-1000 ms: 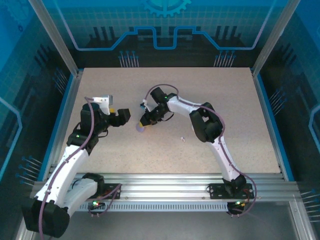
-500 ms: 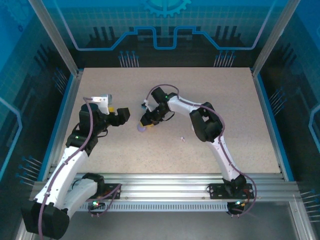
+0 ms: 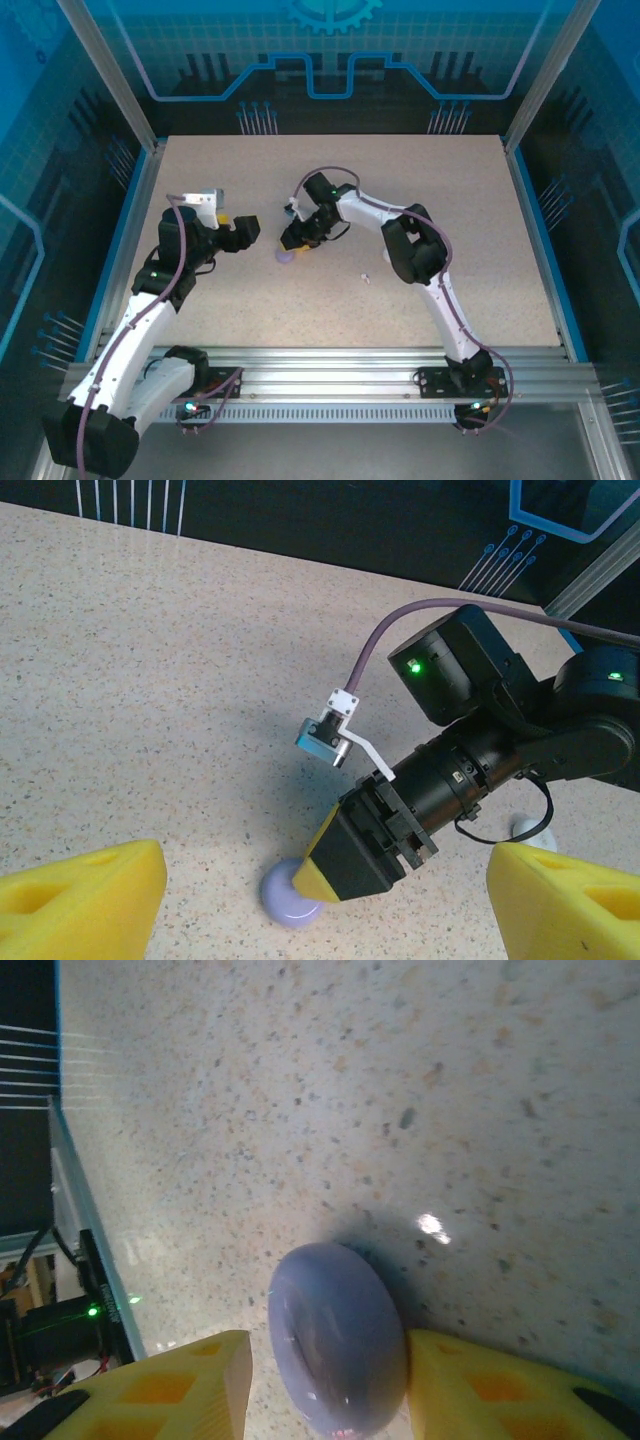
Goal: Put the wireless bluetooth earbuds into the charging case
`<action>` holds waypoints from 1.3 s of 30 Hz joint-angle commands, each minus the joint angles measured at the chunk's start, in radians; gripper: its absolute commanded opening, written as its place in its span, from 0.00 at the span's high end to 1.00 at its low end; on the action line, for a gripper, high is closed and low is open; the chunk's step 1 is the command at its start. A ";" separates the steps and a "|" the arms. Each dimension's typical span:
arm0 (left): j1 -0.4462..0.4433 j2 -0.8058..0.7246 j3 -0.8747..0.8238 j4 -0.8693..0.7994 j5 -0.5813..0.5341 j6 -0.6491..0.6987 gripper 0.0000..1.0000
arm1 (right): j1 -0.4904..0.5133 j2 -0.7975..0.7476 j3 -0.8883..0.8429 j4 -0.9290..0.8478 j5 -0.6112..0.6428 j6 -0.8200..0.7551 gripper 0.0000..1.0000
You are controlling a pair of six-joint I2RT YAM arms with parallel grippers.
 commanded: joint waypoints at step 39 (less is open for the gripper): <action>-0.260 0.406 0.254 -0.076 -0.011 0.084 0.19 | -0.423 -0.969 -0.858 -0.029 0.522 0.136 0.46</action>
